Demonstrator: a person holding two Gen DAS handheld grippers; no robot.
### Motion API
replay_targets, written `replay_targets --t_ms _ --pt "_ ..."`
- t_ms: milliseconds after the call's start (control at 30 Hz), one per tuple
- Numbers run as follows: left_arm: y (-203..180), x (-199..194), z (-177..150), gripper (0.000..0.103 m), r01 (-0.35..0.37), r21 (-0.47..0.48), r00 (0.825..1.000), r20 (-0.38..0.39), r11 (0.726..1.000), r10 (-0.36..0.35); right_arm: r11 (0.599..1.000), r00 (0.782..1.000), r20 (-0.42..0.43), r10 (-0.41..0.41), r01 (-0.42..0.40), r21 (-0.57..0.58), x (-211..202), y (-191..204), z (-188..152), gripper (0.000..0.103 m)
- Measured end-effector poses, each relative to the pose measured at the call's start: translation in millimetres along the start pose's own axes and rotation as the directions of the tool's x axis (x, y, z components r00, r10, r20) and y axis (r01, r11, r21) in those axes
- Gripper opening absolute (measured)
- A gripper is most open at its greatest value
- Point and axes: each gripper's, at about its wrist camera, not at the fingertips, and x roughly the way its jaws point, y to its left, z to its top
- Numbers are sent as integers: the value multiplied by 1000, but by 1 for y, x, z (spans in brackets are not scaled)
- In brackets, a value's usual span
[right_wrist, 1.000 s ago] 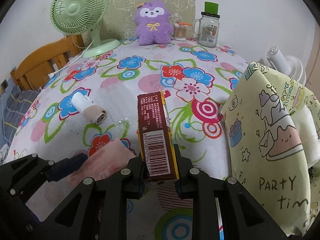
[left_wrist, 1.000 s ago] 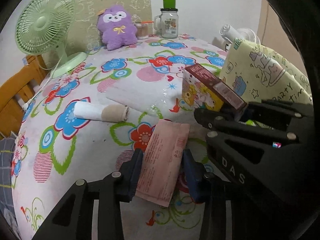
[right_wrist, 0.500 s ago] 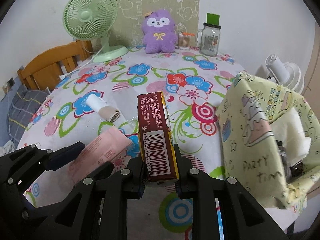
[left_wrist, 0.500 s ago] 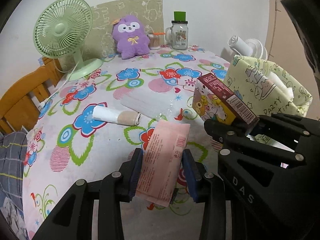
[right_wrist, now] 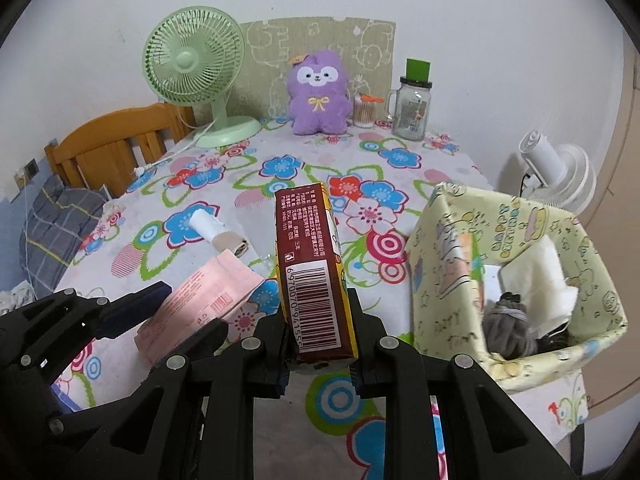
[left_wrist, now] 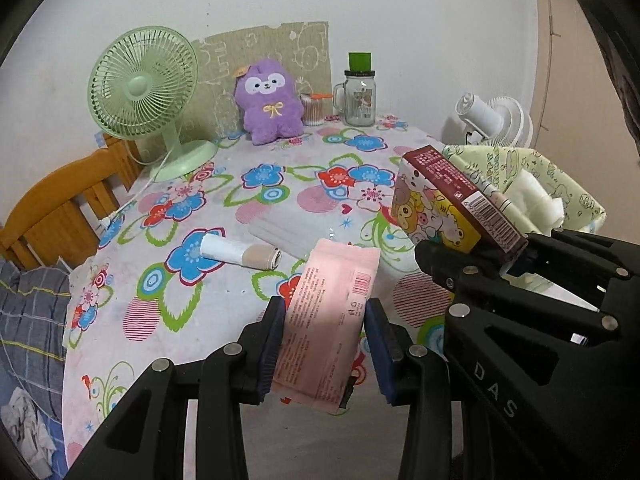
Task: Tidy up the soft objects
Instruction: 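Carry the pink packet and brown box with both tools over the patterned box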
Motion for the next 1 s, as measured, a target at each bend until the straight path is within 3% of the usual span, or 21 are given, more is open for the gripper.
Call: replay_targets --t_ms 400,1000 --pt "-22 -22 22 41 -13 22 999 47 1000 12 1000 999 49 -9 8 6 -31 -21 15 26" --pt "-68 -32 62 41 48 98 993 107 994 -58 996 992 103 -76 70 62 -63 -71 34 26"
